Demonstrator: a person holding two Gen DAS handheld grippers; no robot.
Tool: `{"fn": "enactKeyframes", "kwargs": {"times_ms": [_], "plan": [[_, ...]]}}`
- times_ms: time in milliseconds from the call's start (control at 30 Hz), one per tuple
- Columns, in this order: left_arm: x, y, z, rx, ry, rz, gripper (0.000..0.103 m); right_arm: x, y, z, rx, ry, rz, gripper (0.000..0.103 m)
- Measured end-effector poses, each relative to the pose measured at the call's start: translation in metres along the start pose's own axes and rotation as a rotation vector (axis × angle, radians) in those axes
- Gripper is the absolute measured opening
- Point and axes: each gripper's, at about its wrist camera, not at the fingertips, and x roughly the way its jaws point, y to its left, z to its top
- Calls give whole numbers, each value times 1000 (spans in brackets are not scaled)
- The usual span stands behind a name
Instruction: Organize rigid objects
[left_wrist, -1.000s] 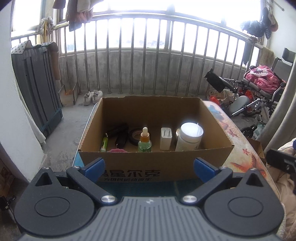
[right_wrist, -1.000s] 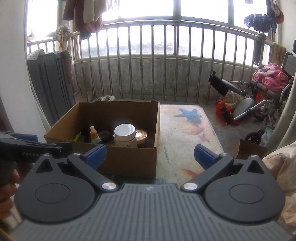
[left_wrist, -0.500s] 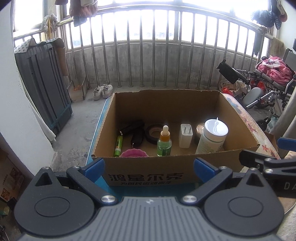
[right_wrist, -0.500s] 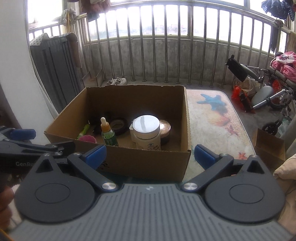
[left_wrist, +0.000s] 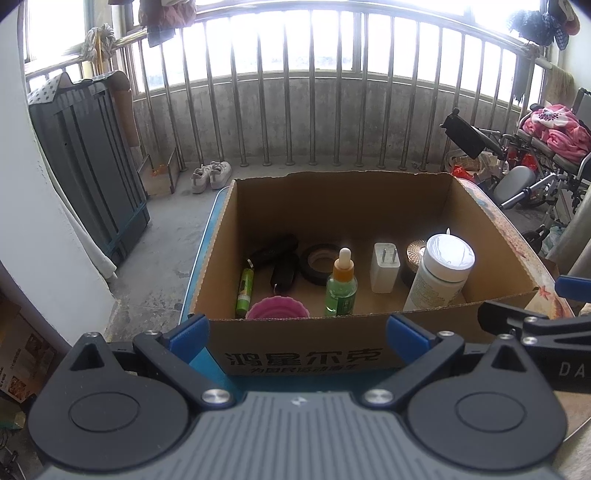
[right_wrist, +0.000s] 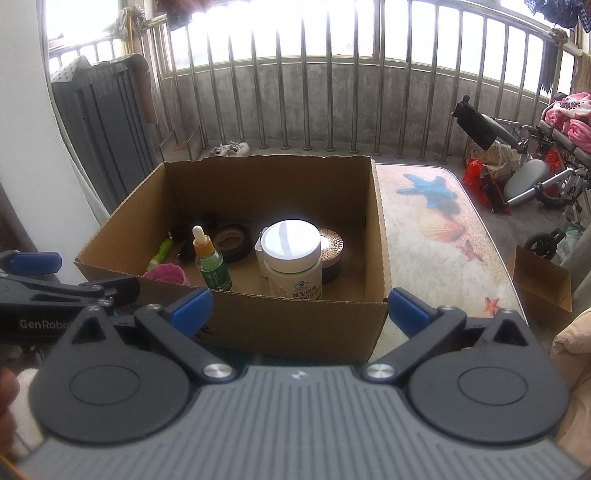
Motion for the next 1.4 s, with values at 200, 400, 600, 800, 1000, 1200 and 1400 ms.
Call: {"fn": "enactKeyframes", "kwargs": {"times_ms": [200, 400, 600, 800, 1000, 1200, 1400], "plan": [[2, 1, 0, -1, 9, 6, 102, 3, -1, 0, -1, 5, -1, 102], [2, 2, 0, -5, 14, 7, 102, 4, 0, 0, -2, 6, -1, 102], [2, 2, -1, -7, 14, 9, 102, 4, 0, 0, -1, 6, -1, 102], [2, 2, -1, -9, 15, 8, 102, 4, 0, 0, -3, 7, -2, 102], [2, 3, -1, -7, 15, 9, 102, 4, 1, 0, -4, 7, -2, 102], [2, 3, 0, -8, 14, 8, 102, 4, 1, 0, -6, 5, -3, 102], [2, 4, 0, -8, 15, 8, 102, 3, 1, 0, -7, 5, -3, 102]]}}
